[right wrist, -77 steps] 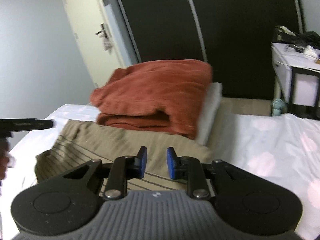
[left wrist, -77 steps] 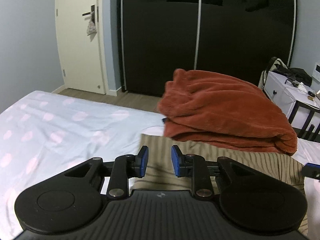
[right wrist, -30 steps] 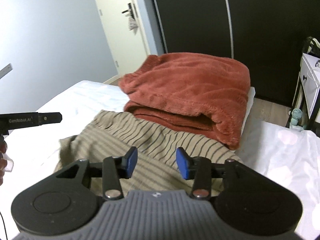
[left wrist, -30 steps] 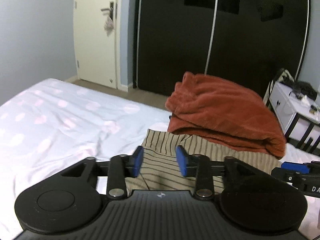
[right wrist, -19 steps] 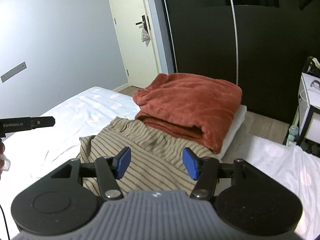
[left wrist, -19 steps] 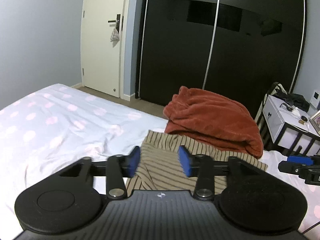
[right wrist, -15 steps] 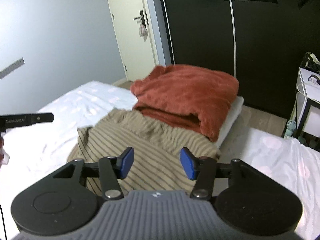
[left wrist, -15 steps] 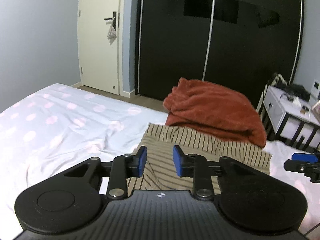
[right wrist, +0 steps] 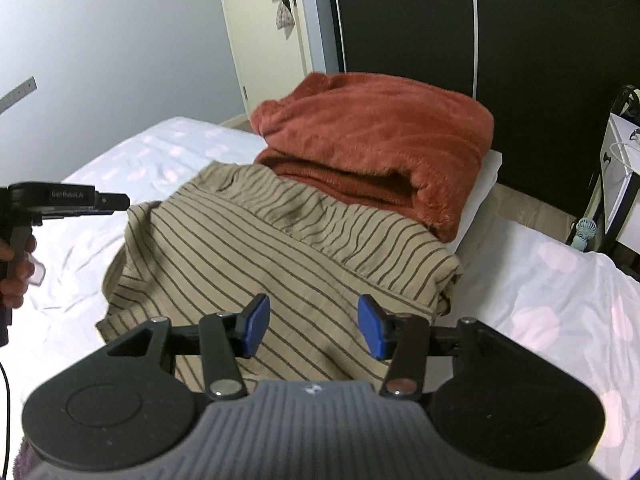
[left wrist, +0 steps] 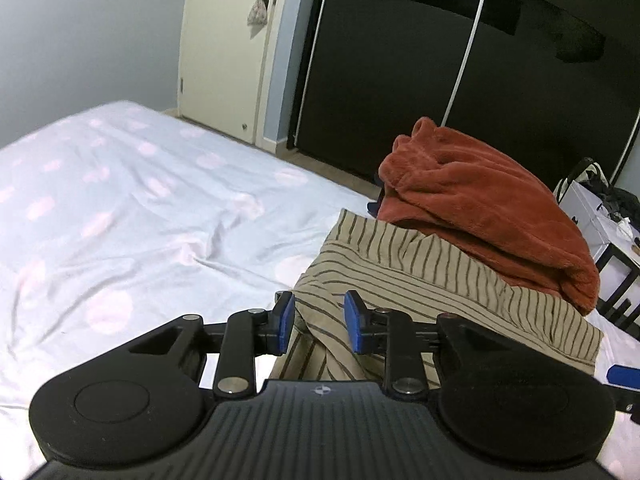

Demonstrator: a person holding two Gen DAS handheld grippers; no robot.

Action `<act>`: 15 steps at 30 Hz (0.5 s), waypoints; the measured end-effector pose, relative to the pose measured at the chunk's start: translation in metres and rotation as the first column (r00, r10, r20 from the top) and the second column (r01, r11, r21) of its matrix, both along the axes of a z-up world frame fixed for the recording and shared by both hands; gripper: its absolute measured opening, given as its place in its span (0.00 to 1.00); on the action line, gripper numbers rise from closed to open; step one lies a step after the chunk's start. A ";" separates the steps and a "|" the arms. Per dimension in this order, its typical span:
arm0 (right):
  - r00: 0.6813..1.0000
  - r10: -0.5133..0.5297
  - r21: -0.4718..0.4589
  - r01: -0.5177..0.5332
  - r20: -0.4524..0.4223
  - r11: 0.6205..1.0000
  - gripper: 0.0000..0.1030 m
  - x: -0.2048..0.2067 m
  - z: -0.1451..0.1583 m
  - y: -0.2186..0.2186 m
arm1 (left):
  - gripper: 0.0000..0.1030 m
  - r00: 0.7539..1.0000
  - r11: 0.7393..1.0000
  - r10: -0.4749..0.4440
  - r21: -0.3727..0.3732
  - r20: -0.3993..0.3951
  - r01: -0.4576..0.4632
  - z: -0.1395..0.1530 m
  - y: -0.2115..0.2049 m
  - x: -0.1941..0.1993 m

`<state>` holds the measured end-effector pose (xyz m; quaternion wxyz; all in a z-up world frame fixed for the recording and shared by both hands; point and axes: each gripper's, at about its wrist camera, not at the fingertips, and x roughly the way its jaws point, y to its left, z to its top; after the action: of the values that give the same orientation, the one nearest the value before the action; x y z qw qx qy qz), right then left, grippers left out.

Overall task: Fold clothes
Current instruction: 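Press both grippers on the placed shirt to flatten it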

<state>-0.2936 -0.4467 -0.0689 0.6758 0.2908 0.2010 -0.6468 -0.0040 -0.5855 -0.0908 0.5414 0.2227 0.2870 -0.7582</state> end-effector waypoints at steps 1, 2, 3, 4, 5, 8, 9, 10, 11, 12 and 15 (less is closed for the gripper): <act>1.000 0.002 0.003 -0.002 -0.008 1.000 0.51 0.001 -0.002 -0.003 | 0.03 1.000 1.000 0.006 0.013 -0.007 -0.005 -0.003 -0.004 0.002; 1.000 0.005 0.005 -0.005 -0.015 1.000 0.51 0.003 -0.004 -0.006 | 0.01 1.000 1.000 0.016 0.023 -0.004 -0.016 -0.007 -0.007 0.004; 1.000 0.008 0.007 -0.008 -0.020 1.000 0.51 0.004 -0.005 -0.009 | 0.00 1.000 0.999 0.027 0.031 0.000 -0.027 -0.010 -0.009 0.006; 1.000 0.012 0.011 -0.011 -0.021 1.000 0.51 0.005 -0.007 -0.012 | 0.00 0.999 0.999 0.041 0.034 0.008 -0.042 -0.013 -0.011 0.009; 1.000 0.015 0.016 -0.014 -0.021 1.000 0.51 0.006 -0.009 -0.015 | 0.00 0.999 0.998 0.052 0.040 0.012 -0.053 -0.016 -0.012 0.012; 1.000 0.019 0.031 -0.018 -0.018 0.999 0.51 0.008 -0.016 -0.023 | 0.00 0.996 0.994 0.082 0.070 0.017 -0.083 -0.026 -0.015 0.024; 1.000 0.019 0.036 -0.018 -0.018 0.999 0.51 0.008 -0.018 -0.025 | 0.00 0.996 0.992 0.092 0.082 0.019 -0.094 -0.030 -0.016 0.028; 1.000 0.018 0.040 -0.018 -0.017 0.999 0.51 0.008 -0.020 -0.027 | 0.00 0.995 0.990 0.102 0.094 0.021 -0.104 -0.033 -0.017 0.032; 1.000 0.017 0.043 -0.016 -0.017 0.999 0.51 0.008 -0.021 -0.029 | 0.00 0.994 0.989 0.111 0.099 -0.008 -0.109 -0.033 -0.016 0.037; 1.000 0.017 0.045 -0.016 -0.016 0.999 0.51 0.008 -0.023 -0.030 | 0.00 0.992 0.988 0.119 0.104 -0.042 -0.114 -0.033 -0.016 0.042; 1.000 0.012 0.041 -0.011 -0.006 0.999 0.51 0.007 -0.024 -0.032 | 0.02 0.984 0.988 0.133 0.098 -0.117 -0.122 -0.021 -0.017 0.045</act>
<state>-0.2861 -0.4792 -0.0928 0.6728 0.3016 0.2179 -0.6394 0.0410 -0.6029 -0.1120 0.5595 0.1810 0.3678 -0.7204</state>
